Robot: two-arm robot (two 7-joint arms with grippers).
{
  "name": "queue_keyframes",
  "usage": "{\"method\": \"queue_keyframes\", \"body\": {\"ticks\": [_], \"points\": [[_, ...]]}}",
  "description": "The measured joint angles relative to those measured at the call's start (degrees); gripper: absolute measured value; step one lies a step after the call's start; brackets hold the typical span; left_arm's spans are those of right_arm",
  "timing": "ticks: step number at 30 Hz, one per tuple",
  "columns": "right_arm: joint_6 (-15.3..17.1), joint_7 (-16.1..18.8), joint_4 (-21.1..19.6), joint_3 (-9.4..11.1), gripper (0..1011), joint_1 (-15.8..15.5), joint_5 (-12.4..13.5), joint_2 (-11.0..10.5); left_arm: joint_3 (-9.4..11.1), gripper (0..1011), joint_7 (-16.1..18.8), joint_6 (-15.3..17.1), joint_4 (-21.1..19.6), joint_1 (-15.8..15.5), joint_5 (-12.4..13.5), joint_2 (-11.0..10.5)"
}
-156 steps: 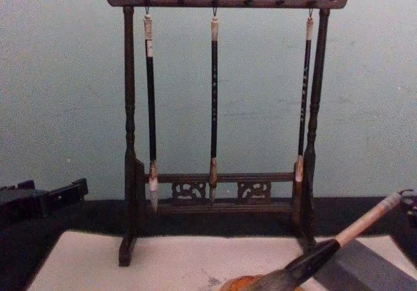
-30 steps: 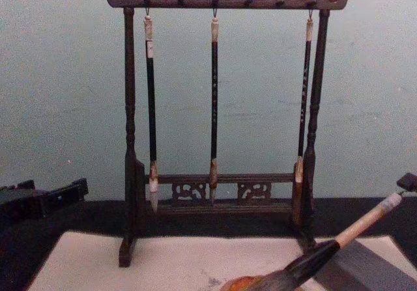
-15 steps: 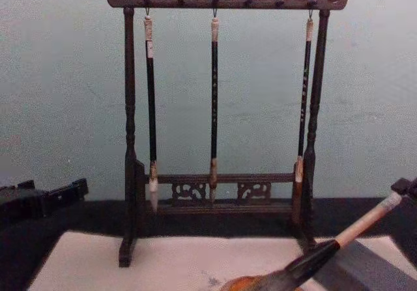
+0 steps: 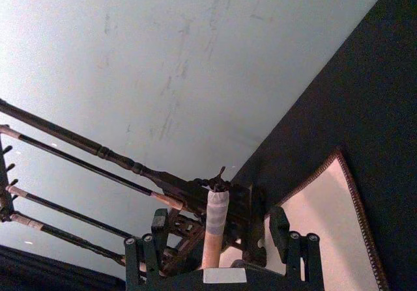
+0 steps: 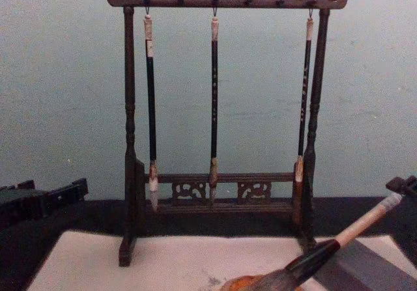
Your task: Pick up the brush from the inkstone, write on the paper, then place the brush back to its original position.
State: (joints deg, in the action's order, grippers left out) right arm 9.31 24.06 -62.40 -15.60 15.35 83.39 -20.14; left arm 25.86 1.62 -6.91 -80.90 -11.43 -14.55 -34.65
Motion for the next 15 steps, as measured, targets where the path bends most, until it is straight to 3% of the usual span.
{"method": "queue_keyframes", "body": {"ticks": [15], "points": [[-0.25, -0.90, 1.63, -2.49, 1001, 1.96, 0.97, -0.39, 0.00, 1002, 0.00, 0.00, 0.00, 0.00, 0.00, 0.00]]}}
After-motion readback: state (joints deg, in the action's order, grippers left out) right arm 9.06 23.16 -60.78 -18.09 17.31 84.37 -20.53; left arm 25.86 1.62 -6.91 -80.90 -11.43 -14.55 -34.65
